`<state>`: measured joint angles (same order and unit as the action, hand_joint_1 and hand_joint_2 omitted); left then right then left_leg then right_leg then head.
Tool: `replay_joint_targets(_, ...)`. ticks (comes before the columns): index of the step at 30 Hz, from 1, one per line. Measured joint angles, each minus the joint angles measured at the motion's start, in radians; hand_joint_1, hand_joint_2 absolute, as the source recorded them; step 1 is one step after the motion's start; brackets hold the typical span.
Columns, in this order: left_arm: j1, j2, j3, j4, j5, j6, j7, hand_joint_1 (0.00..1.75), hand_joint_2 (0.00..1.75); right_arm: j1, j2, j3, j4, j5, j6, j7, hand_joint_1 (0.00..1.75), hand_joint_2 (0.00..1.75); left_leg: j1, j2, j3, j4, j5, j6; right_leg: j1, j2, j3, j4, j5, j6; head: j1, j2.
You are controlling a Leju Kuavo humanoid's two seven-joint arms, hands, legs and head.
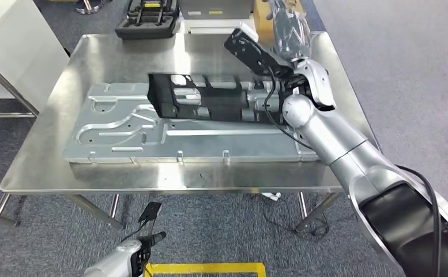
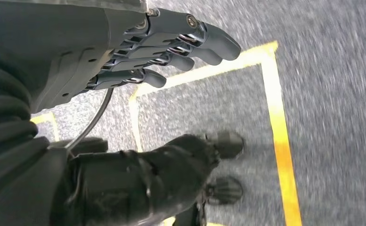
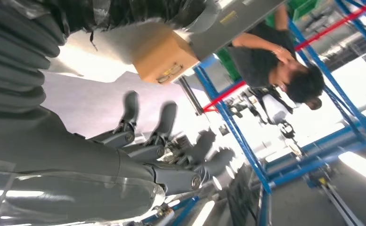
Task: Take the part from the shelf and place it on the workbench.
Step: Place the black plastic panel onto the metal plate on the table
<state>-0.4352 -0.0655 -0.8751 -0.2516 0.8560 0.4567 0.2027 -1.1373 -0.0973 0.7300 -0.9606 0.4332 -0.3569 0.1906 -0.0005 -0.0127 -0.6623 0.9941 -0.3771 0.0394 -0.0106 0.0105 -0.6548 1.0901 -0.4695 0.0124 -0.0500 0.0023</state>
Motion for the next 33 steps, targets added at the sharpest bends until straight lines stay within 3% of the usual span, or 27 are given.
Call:
replay_joint_targets(2,0.000,0.000,0.000,0.001,0.003,0.006,0.006,0.00,0.00,-0.002,0.002,0.003,0.043,-0.001,0.014,0.012,0.00,0.00,0.000,0.001,0.003,-0.003,0.000,0.006,-0.001,-0.001,-0.057,0.117,-0.054,0.004,0.000,0.000)
replay_joint_targets(4,0.003,0.000,0.000,0.002,0.010,0.009,0.011,0.00,0.00,0.000,0.005,0.009,0.088,-0.001,0.020,0.026,0.00,0.00,0.001,0.000,0.003,0.000,-0.003,0.009,-0.003,-0.002,-0.105,0.202,-0.071,0.009,0.000,0.000)
replay_joint_targets(5,0.004,-0.001,0.000,0.002,0.014,0.008,0.014,0.00,0.00,-0.001,0.007,0.012,0.107,-0.001,0.021,0.031,0.00,0.00,0.001,-0.001,0.003,0.003,-0.005,0.008,-0.005,-0.002,-0.105,0.195,-0.054,0.011,0.000,0.000)
replay_joint_targets(7,0.006,-0.001,0.000,0.004,0.016,0.008,0.019,0.00,0.00,-0.006,0.011,0.015,0.138,-0.001,0.021,0.037,0.00,0.00,0.002,-0.003,0.002,0.015,-0.013,0.002,-0.011,-0.005,-0.059,0.085,0.010,0.014,0.001,0.000)
replay_joint_targets(9,0.006,-0.001,0.000,0.005,0.017,0.008,0.024,0.00,0.00,-0.015,0.017,0.016,0.162,-0.001,0.021,0.039,0.00,0.00,0.000,-0.004,-0.003,0.030,-0.022,-0.008,-0.010,-0.006,-0.010,-0.015,0.045,0.011,0.000,0.000)
replay_joint_targets(14,0.006,0.000,0.000,0.007,0.023,0.009,0.035,0.00,0.00,-0.024,0.031,0.017,0.207,-0.001,0.020,0.039,0.00,0.00,0.001,-0.002,-0.014,0.049,-0.035,-0.032,-0.007,-0.004,0.005,-0.043,0.052,-0.015,-0.004,0.000)
replay_joint_targets(16,0.005,0.001,0.000,0.009,0.021,0.016,0.048,0.00,0.00,-0.028,0.039,0.017,0.216,-0.002,0.018,0.032,0.00,0.00,0.004,0.000,-0.050,0.130,-0.080,-0.044,-0.010,-0.004,0.008,-0.047,0.054,-0.023,-0.007,0.000)
replay_joint_targets(18,0.006,0.001,0.000,0.010,0.017,0.025,0.061,0.00,0.00,-0.029,0.048,0.017,0.224,-0.004,0.016,0.023,0.00,0.00,0.007,0.001,-0.110,0.254,-0.131,-0.052,-0.010,-0.004,0.008,-0.047,0.054,-0.027,-0.009,0.000)
replay_joint_targets(19,0.007,0.001,0.000,0.011,0.015,0.028,0.066,0.00,0.00,-0.029,0.052,0.017,0.228,-0.004,0.015,0.021,0.00,0.00,0.008,0.001,-0.131,0.292,-0.139,-0.054,-0.009,-0.004,0.009,-0.047,0.053,-0.028,-0.009,0.000)
replay_joint_targets(20,0.009,0.001,0.000,0.012,0.013,0.030,0.068,0.00,0.00,-0.030,0.056,0.017,0.231,-0.004,0.015,0.020,0.00,0.00,0.009,0.001,-0.135,0.297,-0.130,-0.054,-0.009,-0.004,0.009,-0.046,0.053,-0.028,-0.009,0.000)
replay_joint_targets(21,0.009,0.001,0.000,0.013,0.012,0.032,0.069,0.00,0.00,-0.030,0.060,0.017,0.234,-0.004,0.015,0.019,0.00,0.00,0.009,0.001,-0.120,0.262,-0.105,-0.052,-0.008,-0.003,0.009,-0.046,0.053,-0.028,-0.009,0.000)
replay_joint_targets(23,0.008,0.002,0.000,0.014,0.007,0.033,0.071,0.00,0.00,-0.033,0.066,0.017,0.238,-0.004,0.014,0.015,0.00,0.00,0.008,0.001,-0.053,0.130,-0.045,-0.044,-0.007,-0.002,0.010,-0.046,0.053,-0.026,-0.009,0.000)
replay_joint_targets(25,0.005,0.004,0.000,0.015,0.002,0.035,0.072,0.00,0.00,-0.038,0.072,0.018,0.242,-0.004,0.013,0.009,0.00,0.00,0.003,0.000,-0.008,0.041,-0.021,-0.036,-0.005,-0.001,0.008,-0.046,0.054,-0.021,-0.008,0.000)
replay_joint_targets(29,0.003,0.008,0.000,0.018,0.000,0.059,0.080,0.00,0.00,-0.040,0.083,0.026,0.246,-0.002,0.013,-0.011,0.00,0.00,0.003,0.000,0.001,0.015,-0.012,-0.019,-0.006,-0.001,0.005,-0.047,0.049,-0.002,-0.007,0.000)
replay_joint_targets(31,0.003,0.009,0.000,0.018,0.001,0.084,0.080,0.00,0.00,-0.040,0.088,0.027,0.242,0.000,0.014,-0.025,0.00,0.00,0.006,0.003,0.005,0.002,-0.002,-0.006,-0.005,-0.003,-0.016,0.009,0.000,0.003,-0.004,0.000)
replay_joint_targets(33,0.004,0.009,0.000,0.019,0.003,0.107,0.078,0.00,0.00,-0.039,0.095,0.030,0.238,0.001,0.014,-0.033,0.00,0.00,0.004,0.004,0.003,0.002,0.002,0.001,-0.005,-0.004,-0.061,0.131,-0.069,0.004,-0.002,0.000)
